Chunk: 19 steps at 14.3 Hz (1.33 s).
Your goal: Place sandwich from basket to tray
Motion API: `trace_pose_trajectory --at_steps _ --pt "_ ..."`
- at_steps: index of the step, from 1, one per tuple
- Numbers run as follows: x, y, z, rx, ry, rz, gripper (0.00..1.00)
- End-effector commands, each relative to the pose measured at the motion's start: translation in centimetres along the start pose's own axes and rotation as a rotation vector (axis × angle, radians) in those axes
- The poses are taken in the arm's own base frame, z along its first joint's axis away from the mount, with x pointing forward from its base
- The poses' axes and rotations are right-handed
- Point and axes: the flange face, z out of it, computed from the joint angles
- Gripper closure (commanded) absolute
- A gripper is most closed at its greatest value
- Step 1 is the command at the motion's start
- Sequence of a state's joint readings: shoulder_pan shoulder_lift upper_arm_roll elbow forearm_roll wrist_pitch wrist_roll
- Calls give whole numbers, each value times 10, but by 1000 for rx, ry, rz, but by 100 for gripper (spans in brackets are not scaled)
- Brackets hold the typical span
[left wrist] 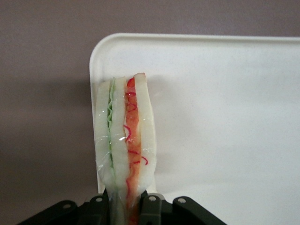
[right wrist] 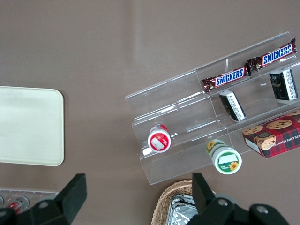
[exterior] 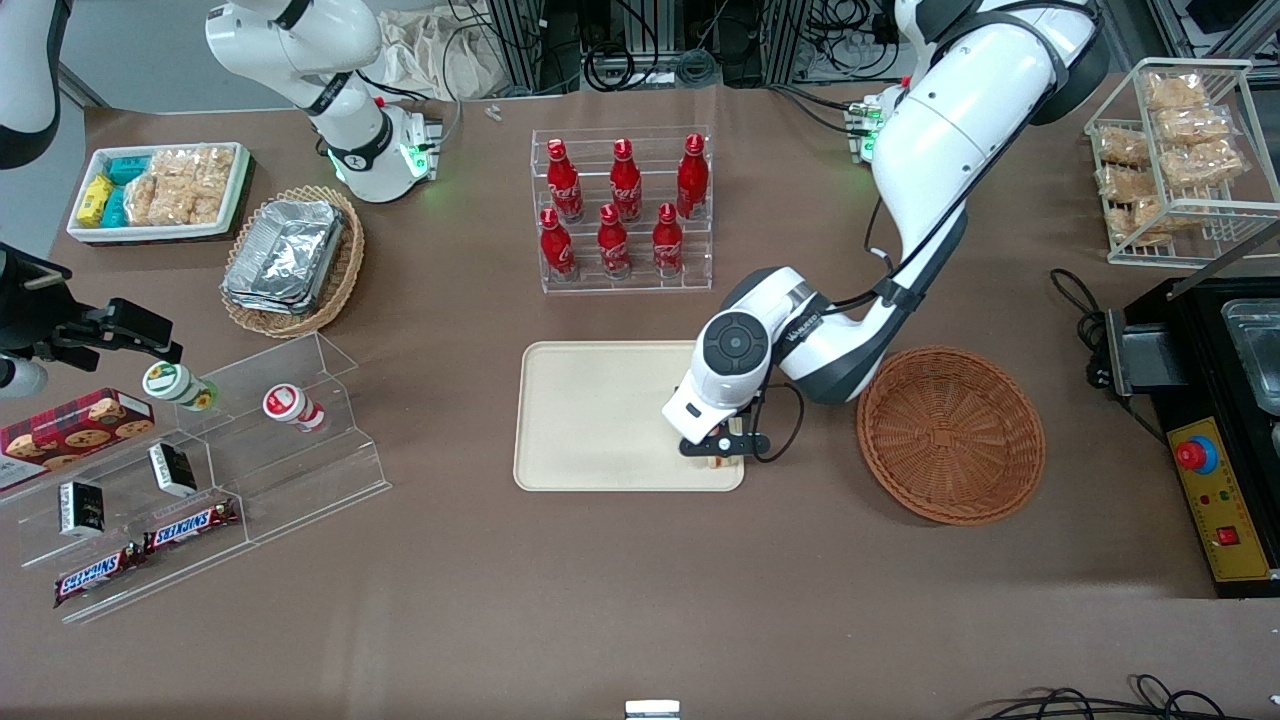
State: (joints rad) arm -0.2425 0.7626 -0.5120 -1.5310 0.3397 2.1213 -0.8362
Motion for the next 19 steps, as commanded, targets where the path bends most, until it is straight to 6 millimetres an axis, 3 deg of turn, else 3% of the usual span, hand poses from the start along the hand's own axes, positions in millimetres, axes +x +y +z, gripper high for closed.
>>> trace_pose_trajectory --at_steps 1,2,4,7,10,12,13,15,17,19 --pt "-13 6 -5 21 23 32 94" --pt "-13 7 -4 22 21 33 71" --pt "-13 6 -8 28 21 40 0" --pt "-10 2 -25 31 23 23 0" --pt "-2 -16 -81 9 47 -47 0" --pt "7 -52 -134 -9 35 -125 0" --pt "9 -80 -161 17 28 -162 0" --pt "2 -113 -209 60 52 -209 0" --pt "9 -167 -245 65 91 -297 0" --pt "9 -197 -273 69 121 -350 0"
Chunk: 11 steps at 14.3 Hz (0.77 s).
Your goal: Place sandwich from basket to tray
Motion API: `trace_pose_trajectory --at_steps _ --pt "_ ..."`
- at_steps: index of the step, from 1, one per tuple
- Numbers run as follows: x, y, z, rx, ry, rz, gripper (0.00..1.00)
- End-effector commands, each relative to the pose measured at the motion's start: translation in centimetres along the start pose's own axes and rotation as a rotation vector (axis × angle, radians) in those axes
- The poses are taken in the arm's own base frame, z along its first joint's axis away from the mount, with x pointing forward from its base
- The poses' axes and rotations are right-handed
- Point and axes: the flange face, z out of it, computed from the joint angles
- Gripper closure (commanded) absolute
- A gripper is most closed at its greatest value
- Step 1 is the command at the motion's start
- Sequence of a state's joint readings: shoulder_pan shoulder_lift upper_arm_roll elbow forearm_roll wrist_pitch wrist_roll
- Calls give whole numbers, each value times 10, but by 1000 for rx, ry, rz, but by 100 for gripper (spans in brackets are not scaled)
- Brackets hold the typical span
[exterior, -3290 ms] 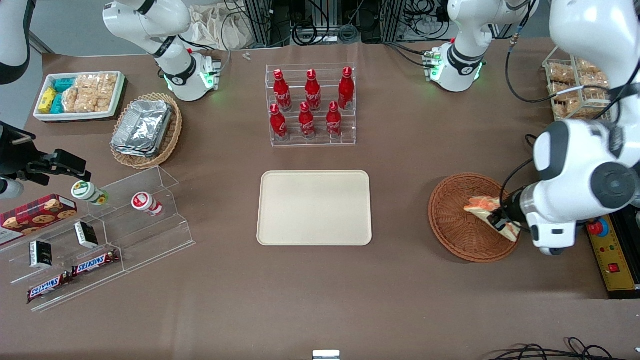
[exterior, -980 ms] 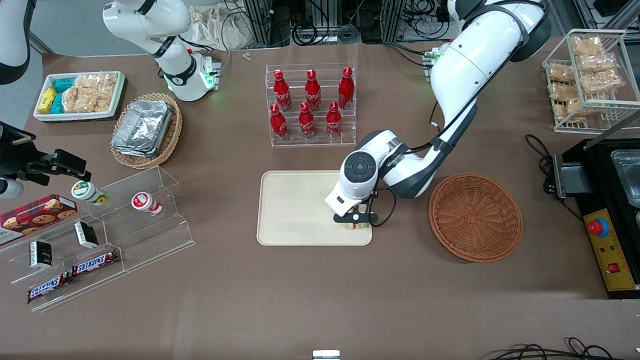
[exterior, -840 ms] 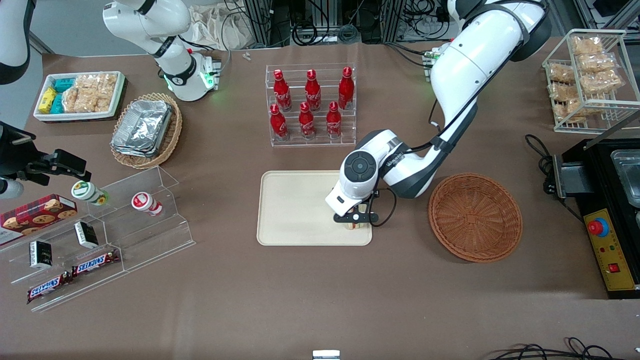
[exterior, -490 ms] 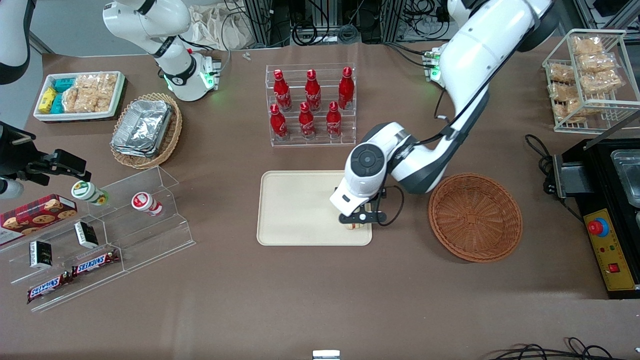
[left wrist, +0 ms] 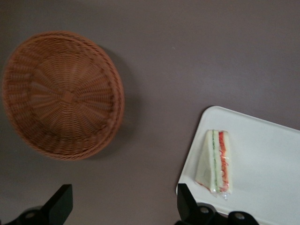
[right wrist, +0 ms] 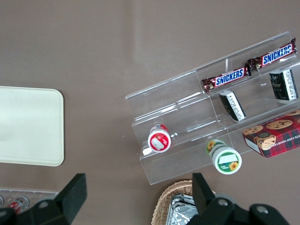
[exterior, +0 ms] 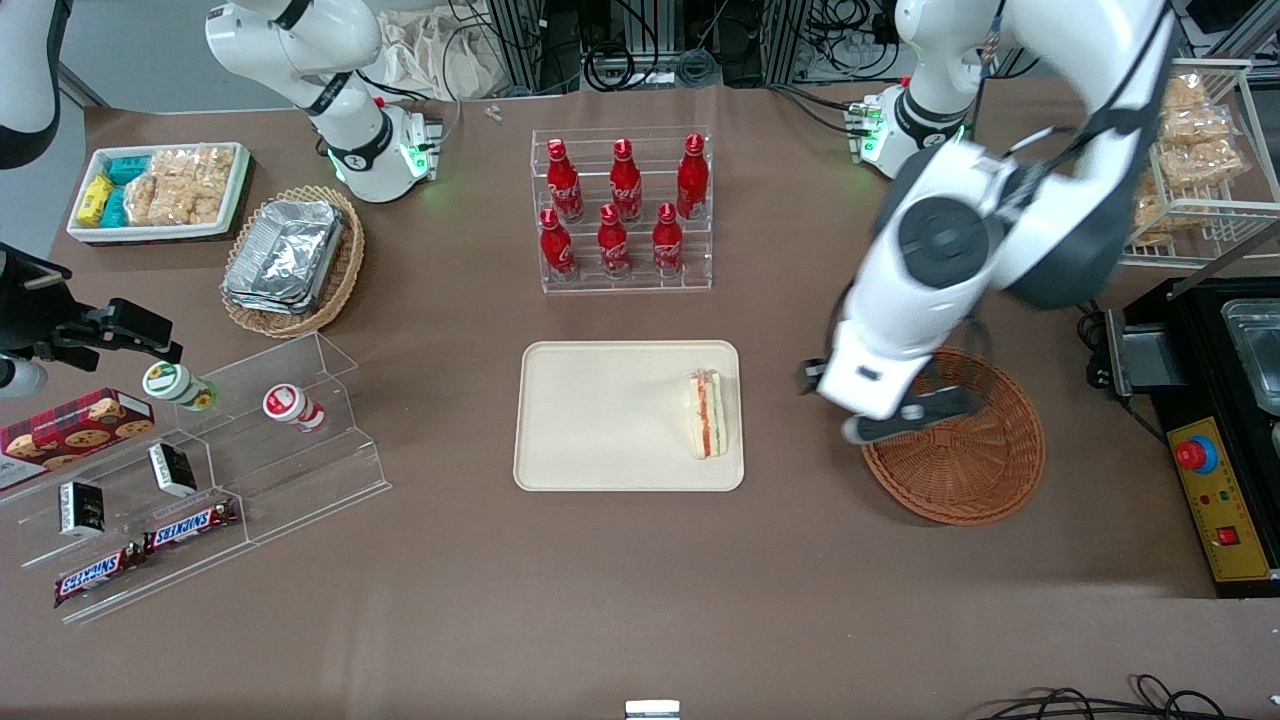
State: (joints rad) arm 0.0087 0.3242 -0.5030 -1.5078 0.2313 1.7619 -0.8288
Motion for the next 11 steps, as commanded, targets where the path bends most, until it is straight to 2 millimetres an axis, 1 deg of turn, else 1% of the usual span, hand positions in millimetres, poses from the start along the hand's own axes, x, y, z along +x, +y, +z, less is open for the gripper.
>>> trace_pose_trajectory --at_steps 1,2,3,6,7,8,9,11 --pt "9 -49 -25 13 16 -41 0" --pt "13 -67 -35 10 8 -1 0" --pt "11 -85 -45 3 4 55 0" --pt "10 -147 -54 -23 12 150 0" --pt "11 -166 -53 -27 7 188 0" --pt "9 -182 -53 -27 4 219 0" --pt "7 -193 -53 -24 5 239 0" --pt "9 -212 -50 -13 -6 297 0"
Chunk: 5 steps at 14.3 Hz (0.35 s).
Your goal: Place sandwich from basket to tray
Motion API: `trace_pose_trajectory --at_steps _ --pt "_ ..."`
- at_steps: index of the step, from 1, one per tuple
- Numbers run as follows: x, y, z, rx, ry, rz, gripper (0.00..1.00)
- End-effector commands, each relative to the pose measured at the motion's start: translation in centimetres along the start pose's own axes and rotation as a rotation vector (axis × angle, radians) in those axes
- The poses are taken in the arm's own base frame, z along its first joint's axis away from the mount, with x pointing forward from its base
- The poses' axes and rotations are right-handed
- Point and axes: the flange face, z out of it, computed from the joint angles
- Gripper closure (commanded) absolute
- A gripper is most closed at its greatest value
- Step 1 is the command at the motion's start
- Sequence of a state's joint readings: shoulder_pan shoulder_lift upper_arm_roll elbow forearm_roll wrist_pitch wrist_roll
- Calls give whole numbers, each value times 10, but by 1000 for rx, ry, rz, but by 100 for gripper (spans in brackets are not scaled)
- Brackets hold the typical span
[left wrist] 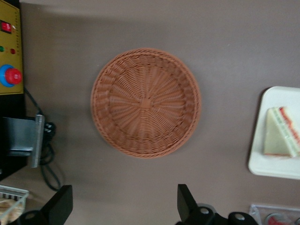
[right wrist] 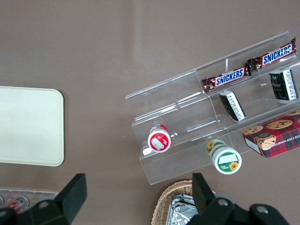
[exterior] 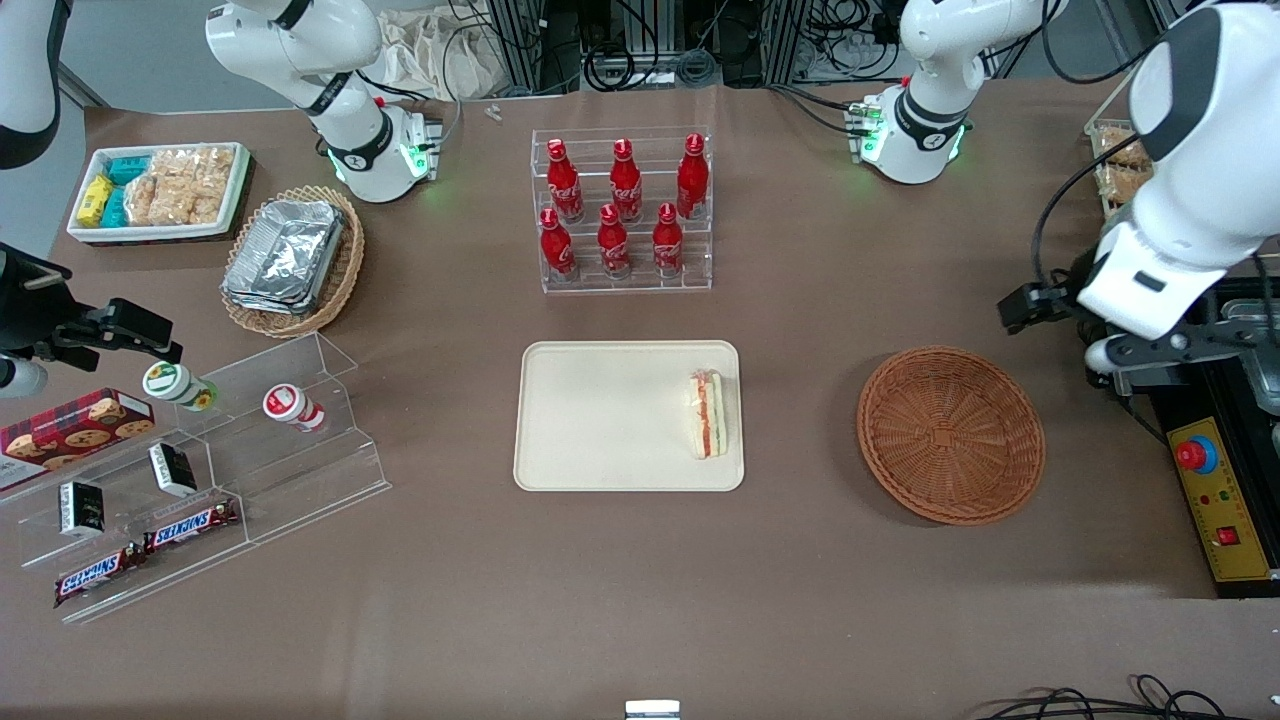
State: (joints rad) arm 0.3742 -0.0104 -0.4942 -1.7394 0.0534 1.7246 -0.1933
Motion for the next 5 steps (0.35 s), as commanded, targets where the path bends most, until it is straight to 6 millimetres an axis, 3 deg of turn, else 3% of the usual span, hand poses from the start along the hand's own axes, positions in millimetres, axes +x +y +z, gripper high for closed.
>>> trace_pose_trajectory --at_steps 1,5 --pt "-14 -19 1 6 4 73 0" --pt "7 -36 -13 -29 -19 122 0"
